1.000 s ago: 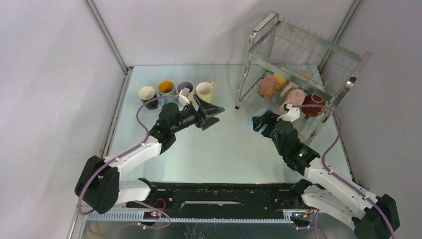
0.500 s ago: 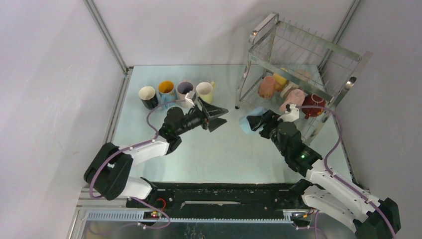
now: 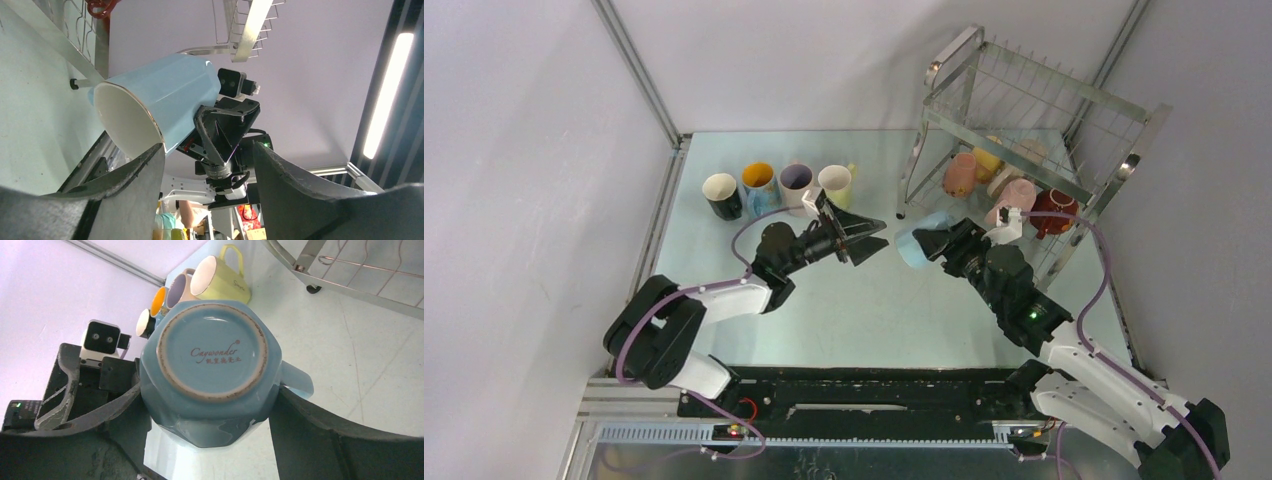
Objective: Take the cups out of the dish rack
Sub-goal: Place the cup at the center of the board.
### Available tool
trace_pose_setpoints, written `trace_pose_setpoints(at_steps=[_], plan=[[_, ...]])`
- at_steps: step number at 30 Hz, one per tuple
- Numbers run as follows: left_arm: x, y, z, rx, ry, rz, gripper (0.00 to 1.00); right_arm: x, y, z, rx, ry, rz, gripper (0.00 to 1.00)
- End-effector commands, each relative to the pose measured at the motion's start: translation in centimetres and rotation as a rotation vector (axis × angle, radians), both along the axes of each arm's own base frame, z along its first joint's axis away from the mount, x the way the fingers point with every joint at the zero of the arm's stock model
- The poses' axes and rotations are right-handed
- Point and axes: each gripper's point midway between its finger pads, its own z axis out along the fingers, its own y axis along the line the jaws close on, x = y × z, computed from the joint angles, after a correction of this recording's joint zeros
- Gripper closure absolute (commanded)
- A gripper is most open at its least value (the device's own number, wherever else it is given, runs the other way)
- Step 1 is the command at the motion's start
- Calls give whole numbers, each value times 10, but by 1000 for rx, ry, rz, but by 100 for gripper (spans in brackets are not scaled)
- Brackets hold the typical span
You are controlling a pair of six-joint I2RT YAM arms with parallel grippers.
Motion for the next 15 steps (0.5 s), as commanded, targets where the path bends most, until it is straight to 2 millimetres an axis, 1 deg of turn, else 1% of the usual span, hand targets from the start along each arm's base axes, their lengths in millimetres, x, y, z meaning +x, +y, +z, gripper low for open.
trace_pose_setpoints(at_steps=[1, 11, 15], plan=[[-11, -2, 8, -46, -25, -39, 34, -2, 8, 70, 191, -158, 26, 86], [-14, -2, 11, -55, -28, -51, 36, -4, 13, 84, 269, -157, 44, 86], [-14, -4, 13, -60, -30, -57, 37, -5, 17, 85, 293, -149, 62, 86]])
